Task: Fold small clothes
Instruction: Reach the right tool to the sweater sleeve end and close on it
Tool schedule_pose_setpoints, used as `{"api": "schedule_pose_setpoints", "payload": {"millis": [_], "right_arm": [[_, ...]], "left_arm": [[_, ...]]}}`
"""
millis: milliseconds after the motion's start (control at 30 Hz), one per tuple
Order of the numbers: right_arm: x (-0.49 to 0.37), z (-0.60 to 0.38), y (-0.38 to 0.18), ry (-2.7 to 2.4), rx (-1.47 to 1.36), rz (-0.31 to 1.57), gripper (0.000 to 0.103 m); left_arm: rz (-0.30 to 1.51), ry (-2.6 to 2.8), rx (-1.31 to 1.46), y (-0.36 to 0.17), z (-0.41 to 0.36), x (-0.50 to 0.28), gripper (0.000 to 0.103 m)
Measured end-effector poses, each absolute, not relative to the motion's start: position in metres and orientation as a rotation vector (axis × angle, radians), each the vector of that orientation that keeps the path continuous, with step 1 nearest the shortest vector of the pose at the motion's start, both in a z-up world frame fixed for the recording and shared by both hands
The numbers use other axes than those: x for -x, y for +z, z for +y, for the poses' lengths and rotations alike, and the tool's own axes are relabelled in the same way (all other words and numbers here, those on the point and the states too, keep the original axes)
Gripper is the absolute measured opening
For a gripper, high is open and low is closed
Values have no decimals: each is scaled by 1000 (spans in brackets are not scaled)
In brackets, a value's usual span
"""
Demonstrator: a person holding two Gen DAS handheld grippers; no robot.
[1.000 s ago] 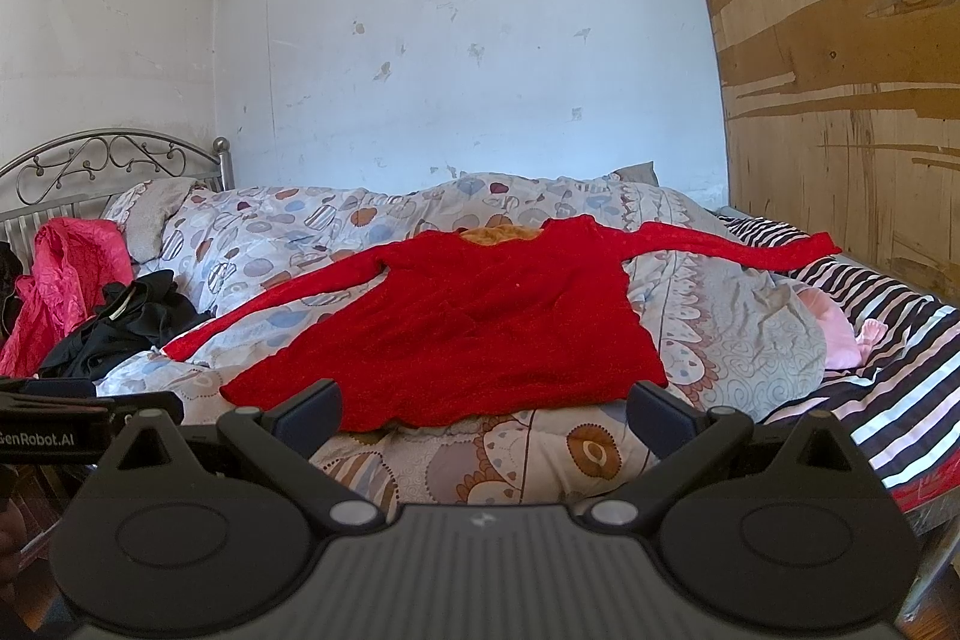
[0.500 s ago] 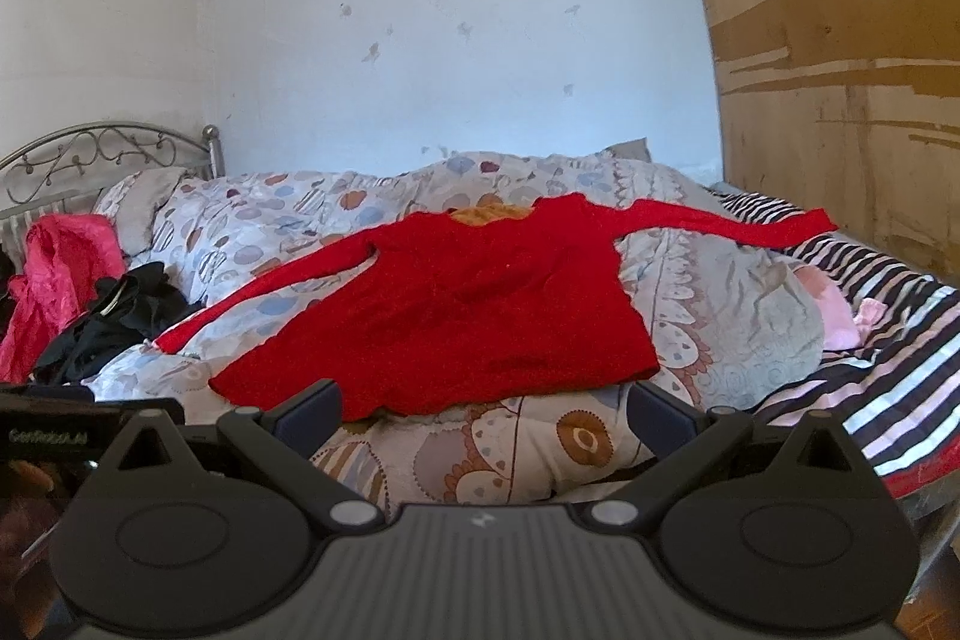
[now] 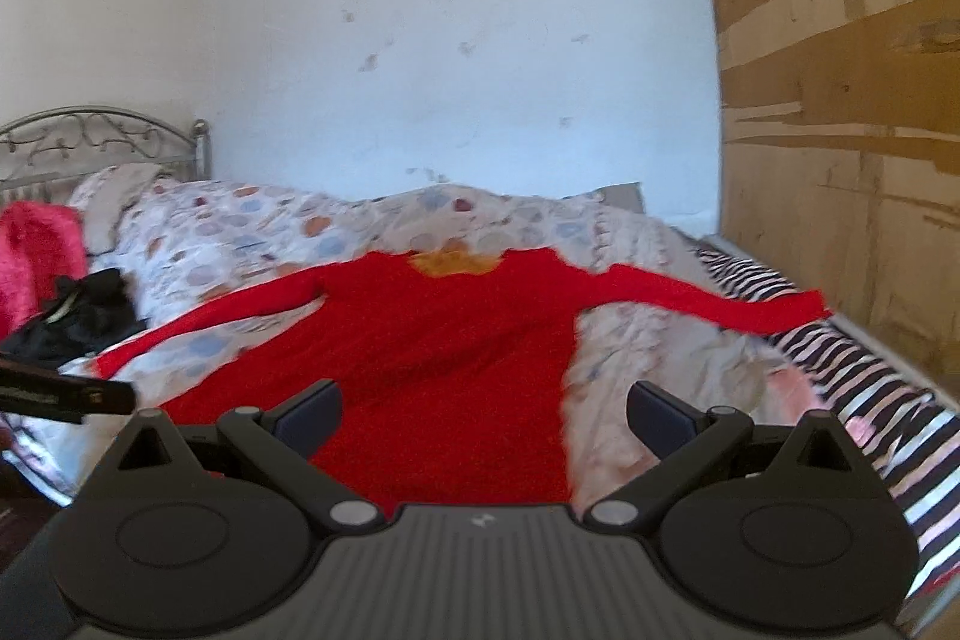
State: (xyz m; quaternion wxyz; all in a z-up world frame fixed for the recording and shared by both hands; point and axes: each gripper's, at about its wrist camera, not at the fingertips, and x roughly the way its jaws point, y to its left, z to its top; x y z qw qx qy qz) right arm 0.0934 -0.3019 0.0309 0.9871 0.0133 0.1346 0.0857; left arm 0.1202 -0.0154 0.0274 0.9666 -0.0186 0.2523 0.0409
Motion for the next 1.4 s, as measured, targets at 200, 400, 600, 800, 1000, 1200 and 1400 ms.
{"api": "schedule_pose_setpoints", "payload": {"millis": [200, 400, 600, 800, 1000, 1200, 1400], "right_arm": [[-150, -340, 27, 109, -103, 296, 103], [-205, -374, 18, 59, -169, 341, 103], [-250, -405, 8, 1, -135, 408, 103], [-294, -435, -6, -95, -95, 511, 103], [-326, -462, -18, -130, -94, 516, 103], [-355, -493, -29, -86, -158, 439, 103], [-396, -549, -37, -127, -302, 414, 103]], "left_arm": [[553, 103, 15, 29, -19, -174, 102], [578, 136, 12, 28, -20, -229, 102], [589, 151, -7, 26, -25, -278, 102], [578, 136, -22, 19, -40, -320, 102], [577, 106, 11, 12, -60, -358, 102], [540, 72, 6, -11, -76, -381, 102], [557, 69, -9, -42, -77, -391, 102]]}}
